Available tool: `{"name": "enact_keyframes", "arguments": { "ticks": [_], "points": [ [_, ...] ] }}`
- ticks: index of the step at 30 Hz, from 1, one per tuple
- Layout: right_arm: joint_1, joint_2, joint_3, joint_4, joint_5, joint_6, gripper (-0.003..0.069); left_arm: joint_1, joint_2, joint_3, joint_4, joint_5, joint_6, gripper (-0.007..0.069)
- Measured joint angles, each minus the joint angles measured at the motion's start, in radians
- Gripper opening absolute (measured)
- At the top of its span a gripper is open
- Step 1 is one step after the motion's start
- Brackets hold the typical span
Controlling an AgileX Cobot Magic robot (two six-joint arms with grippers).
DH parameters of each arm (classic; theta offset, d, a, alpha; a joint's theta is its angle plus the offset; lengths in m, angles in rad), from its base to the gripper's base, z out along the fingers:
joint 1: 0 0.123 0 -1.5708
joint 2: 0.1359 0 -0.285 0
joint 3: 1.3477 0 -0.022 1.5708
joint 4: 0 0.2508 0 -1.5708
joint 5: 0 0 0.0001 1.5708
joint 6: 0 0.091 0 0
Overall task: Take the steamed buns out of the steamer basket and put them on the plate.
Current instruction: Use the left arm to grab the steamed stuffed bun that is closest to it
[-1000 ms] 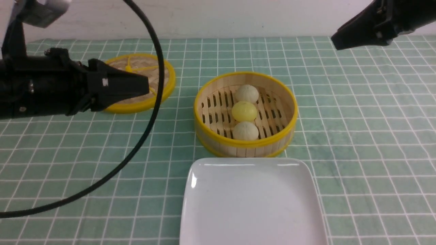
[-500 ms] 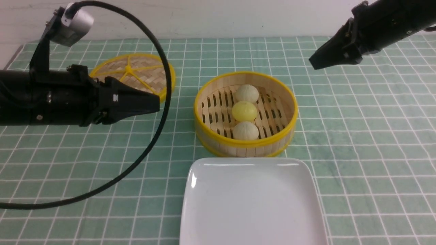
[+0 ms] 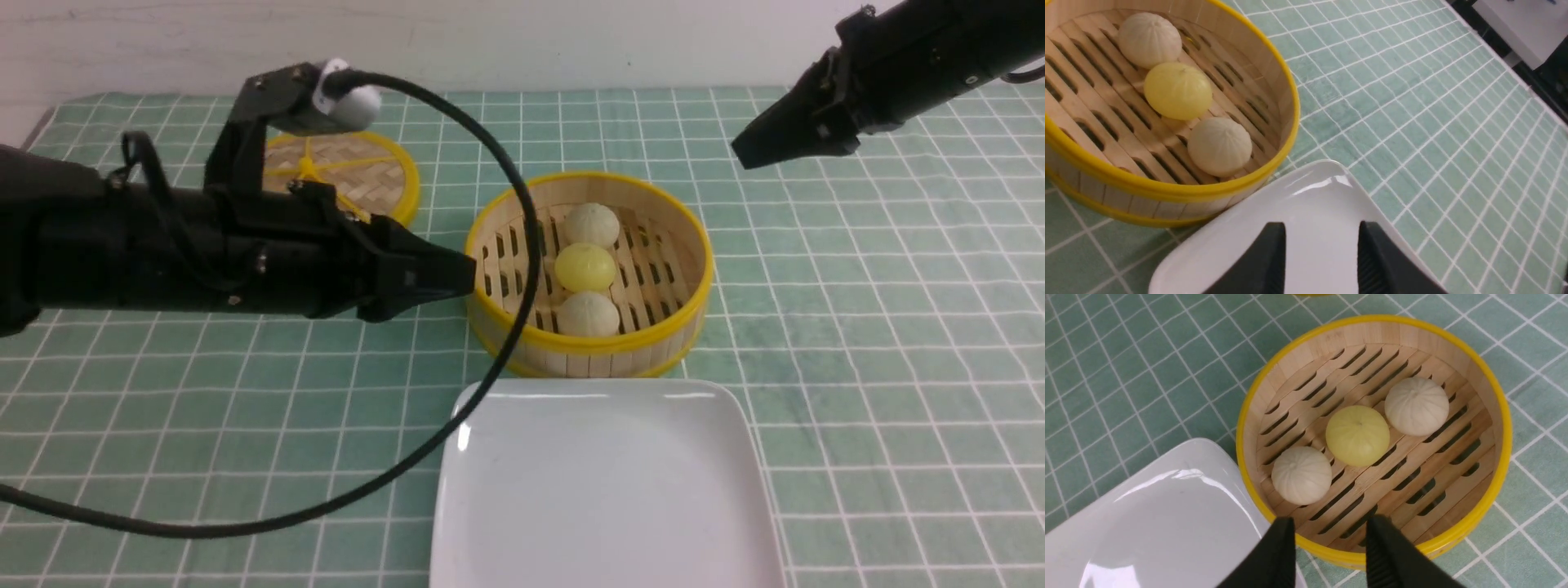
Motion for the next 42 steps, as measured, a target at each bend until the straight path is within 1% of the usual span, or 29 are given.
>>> {"name": "enact_keyframes", "arguments": {
  "ticks": [2, 5, 6, 9, 10, 14, 15, 17, 21, 24, 28, 31, 35, 42],
  "points": [
    [0.000, 0.000, 0.000, 0.000, 0.030, 0.000, 0.0265, -0.043, 0.056, -0.020, -0.001, -0.090, -0.008, 0.0277],
    [0.000, 0.000, 0.000, 0.001, 0.048, 0.000, 0.0265, -0.052, 0.108, -0.060, 0.006, -0.095, -0.049, 0.0279],
    [0.000, 0.000, 0.000, 0.001, 0.056, 0.000, 0.0265, -0.053, 0.148, -0.100, 0.023, -0.080, -0.090, 0.0286],
    [0.000, 0.000, 0.000, -0.008, 0.070, 0.000, 0.0265, -0.053, 0.222, -0.193, 0.085, -0.039, -0.150, 0.0314],
    [0.000, 0.000, 0.000, -0.016, 0.074, 0.000, 0.0265, -0.053, 0.261, -0.240, 0.132, -0.013, -0.189, 0.0337],
    [0.000, 0.000, 0.000, -0.022, 0.081, 0.000, 0.0265, -0.053, 0.327, -0.356, 0.241, 0.031, -0.277, 0.0399],
    [0.000, 0.000, 0.000, -0.022, 0.081, 0.000, 0.0265, -0.053, 0.330, -0.361, 0.241, 0.031, -0.277, 0.0402],
    [0.000, 0.000, 0.000, -0.024, 0.083, 0.000, 0.0265, -0.053, 0.364, -0.431, 0.288, 0.054, -0.319, 0.0430],
    [0.000, 0.000, 0.000, -0.030, 0.085, 0.000, 0.0265, -0.057, 0.429, -0.516, 0.306, 0.118, -0.361, 0.0441],
    [0.000, 0.000, 0.000, -0.032, 0.085, 0.000, 0.0265, -0.072, 0.462, -0.549, 0.310, 0.138, -0.370, 0.0443],
    [0.000, 0.000, 0.000, -0.033, 0.085, 0.000, 0.0265, -0.123, 0.522, -0.592, 0.343, 0.124, -0.374, 0.0443],
    [0.000, 0.000, 0.000, -0.034, 0.086, 0.000, 0.0265, -0.179, 0.562, -0.611, 0.407, 0.059, -0.379, 0.0440],
    [0.000, 0.000, 0.000, -0.034, 0.097, 0.000, 0.0265, -0.216, 0.584, -0.612, 0.449, 0.002, -0.381, 0.0429],
    [0.000, 0.000, 0.000, -0.034, 0.101, 0.000, 0.0265, -0.233, 0.613, -0.614, 0.452, -0.045, -0.382, 0.0421]
  ]
}}
